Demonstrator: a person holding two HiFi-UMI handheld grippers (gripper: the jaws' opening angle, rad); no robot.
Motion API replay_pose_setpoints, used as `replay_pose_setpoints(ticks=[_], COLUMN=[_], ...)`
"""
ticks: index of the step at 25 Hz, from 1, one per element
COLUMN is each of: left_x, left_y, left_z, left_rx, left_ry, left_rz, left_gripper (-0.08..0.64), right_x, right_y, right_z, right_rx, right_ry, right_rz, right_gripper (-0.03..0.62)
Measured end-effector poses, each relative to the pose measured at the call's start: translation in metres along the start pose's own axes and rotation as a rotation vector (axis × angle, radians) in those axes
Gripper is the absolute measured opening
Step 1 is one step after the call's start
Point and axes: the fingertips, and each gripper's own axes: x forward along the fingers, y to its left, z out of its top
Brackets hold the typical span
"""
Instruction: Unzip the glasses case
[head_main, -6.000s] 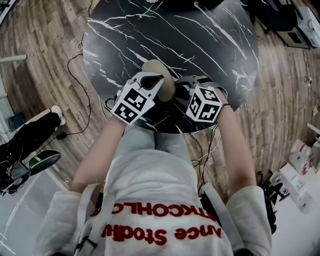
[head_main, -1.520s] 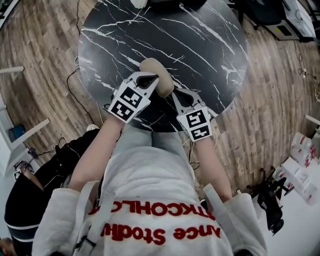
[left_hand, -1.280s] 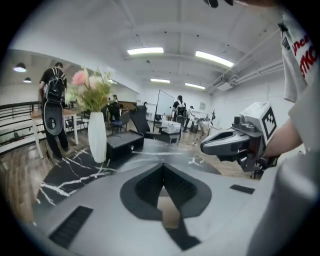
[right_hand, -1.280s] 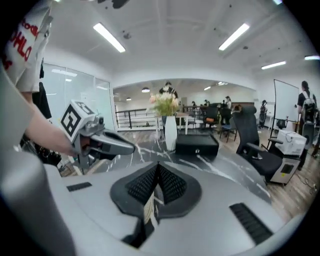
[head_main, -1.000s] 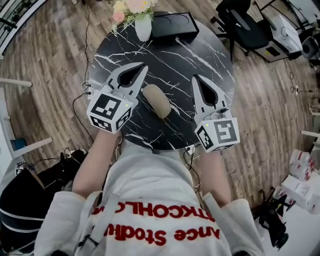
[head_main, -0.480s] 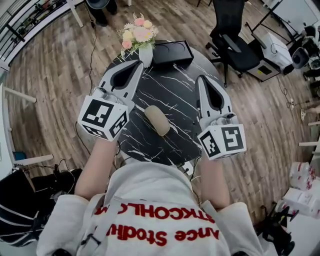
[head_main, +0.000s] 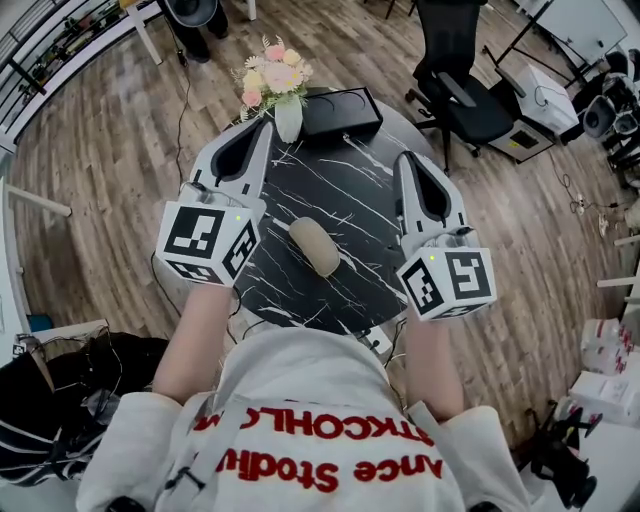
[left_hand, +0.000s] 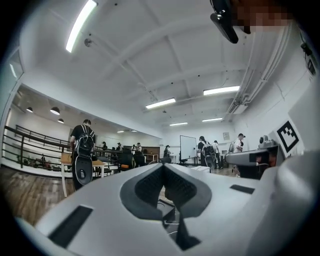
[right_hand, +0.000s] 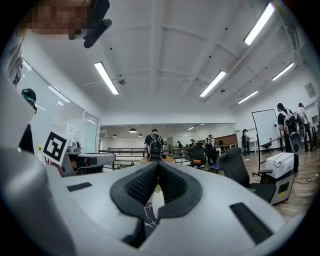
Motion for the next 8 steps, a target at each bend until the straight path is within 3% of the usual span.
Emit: replay_pose_setpoints(ticks=[8], left_x=[0.0018], left_y=[-0.0036], left_z=[0.0031], left_rx=[-0.007], left_ry=[-0.011], left_rz=[-0.003], left_gripper=[0.006], right_x=[0.008], right_y=[0.0037], right_z=[0.0036], right_rx=[-0.013], right_ry=[-0.008], right_rz=[0.003], right_gripper=[0.015])
